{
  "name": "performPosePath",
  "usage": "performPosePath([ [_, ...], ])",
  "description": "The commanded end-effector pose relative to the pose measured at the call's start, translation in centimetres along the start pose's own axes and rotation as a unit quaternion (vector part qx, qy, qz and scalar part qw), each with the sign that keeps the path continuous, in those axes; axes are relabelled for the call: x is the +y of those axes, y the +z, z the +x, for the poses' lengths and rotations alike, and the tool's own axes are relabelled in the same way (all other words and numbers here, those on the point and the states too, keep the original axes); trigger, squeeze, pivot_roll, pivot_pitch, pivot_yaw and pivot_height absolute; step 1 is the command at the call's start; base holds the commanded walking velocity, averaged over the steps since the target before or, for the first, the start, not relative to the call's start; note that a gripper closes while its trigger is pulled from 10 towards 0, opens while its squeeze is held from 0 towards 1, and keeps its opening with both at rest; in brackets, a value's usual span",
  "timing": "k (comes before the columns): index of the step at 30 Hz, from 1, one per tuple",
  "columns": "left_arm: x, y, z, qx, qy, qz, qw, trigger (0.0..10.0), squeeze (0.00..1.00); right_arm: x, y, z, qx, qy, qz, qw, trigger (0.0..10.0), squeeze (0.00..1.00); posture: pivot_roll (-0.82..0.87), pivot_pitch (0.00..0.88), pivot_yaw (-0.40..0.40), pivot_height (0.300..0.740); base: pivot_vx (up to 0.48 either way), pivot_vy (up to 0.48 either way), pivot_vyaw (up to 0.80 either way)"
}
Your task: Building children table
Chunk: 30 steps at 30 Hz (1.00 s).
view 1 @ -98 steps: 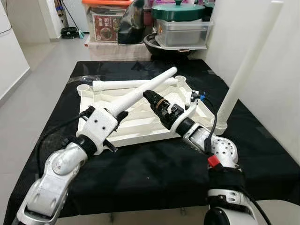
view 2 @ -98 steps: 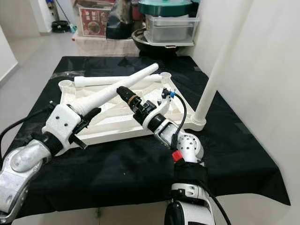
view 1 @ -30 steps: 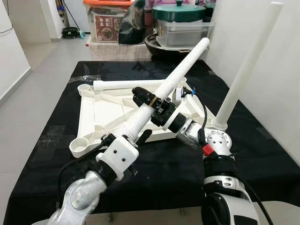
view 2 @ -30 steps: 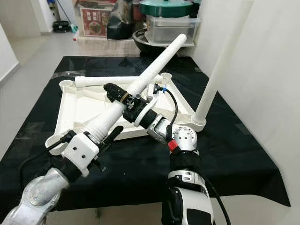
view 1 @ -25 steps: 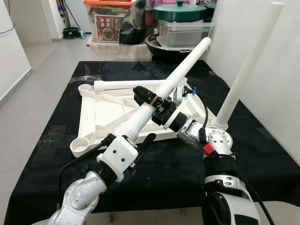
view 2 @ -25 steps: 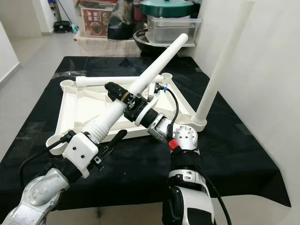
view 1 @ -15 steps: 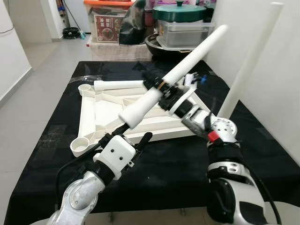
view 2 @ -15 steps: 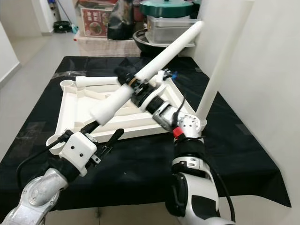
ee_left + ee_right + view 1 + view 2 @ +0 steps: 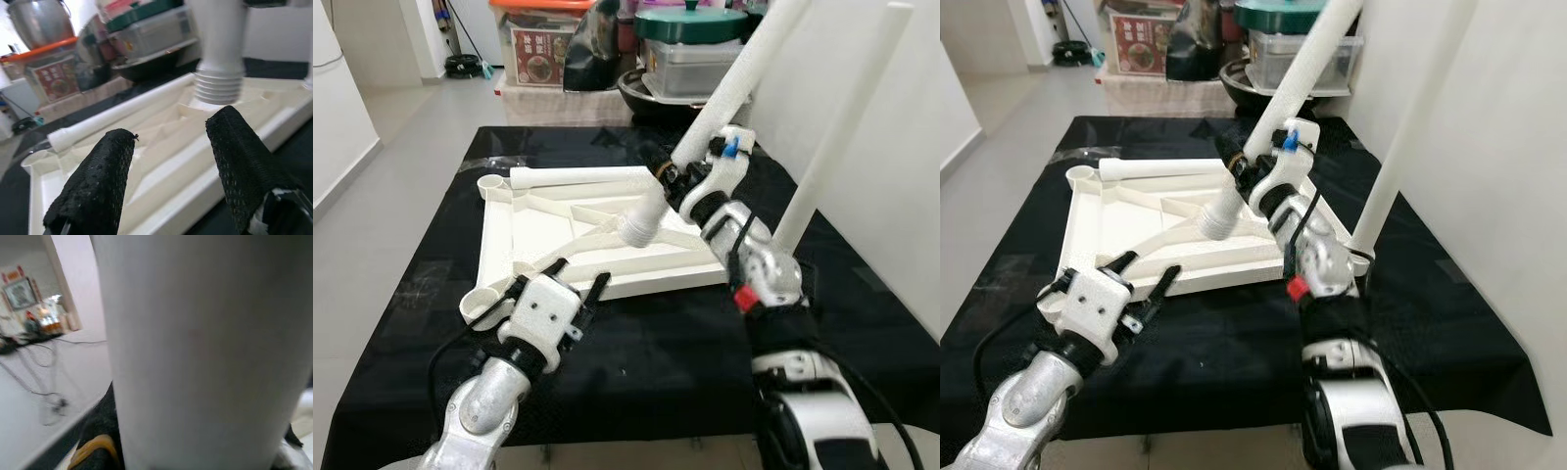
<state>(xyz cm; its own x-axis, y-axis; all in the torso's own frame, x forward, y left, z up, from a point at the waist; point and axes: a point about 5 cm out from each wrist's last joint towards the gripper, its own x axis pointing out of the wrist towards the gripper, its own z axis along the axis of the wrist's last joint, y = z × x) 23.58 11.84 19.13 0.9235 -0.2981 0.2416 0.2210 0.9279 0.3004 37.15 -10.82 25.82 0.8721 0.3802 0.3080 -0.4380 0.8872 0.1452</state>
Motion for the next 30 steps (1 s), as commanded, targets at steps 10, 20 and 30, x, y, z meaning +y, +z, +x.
performPosePath([
  [10,0.7,-0.3,1.0,0.015,0.048,-0.014,0.999,10.0,0.0,0.9,-1.3,-1.9,-0.028,-0.025,-0.094,0.995,10.0,0.0,0.1,0.0,-0.062,0.74,0.0,0.0,0.0],
  [20,1.0,-0.4,1.2,0.021,0.056,-0.012,0.998,10.0,0.0,0.7,-1.9,-2.6,-0.027,-0.044,-0.09,0.995,10.0,0.0,0.1,0.0,-0.064,0.74,0.0,0.154,0.0],
  [30,1.1,-0.5,1.1,0.026,0.061,-0.012,0.998,10.0,0.0,0.8,-1.9,-2.6,-0.031,-0.05,-0.094,0.994,10.0,0.0,0.1,0.0,-0.068,0.74,0.0,0.463,0.0],
])
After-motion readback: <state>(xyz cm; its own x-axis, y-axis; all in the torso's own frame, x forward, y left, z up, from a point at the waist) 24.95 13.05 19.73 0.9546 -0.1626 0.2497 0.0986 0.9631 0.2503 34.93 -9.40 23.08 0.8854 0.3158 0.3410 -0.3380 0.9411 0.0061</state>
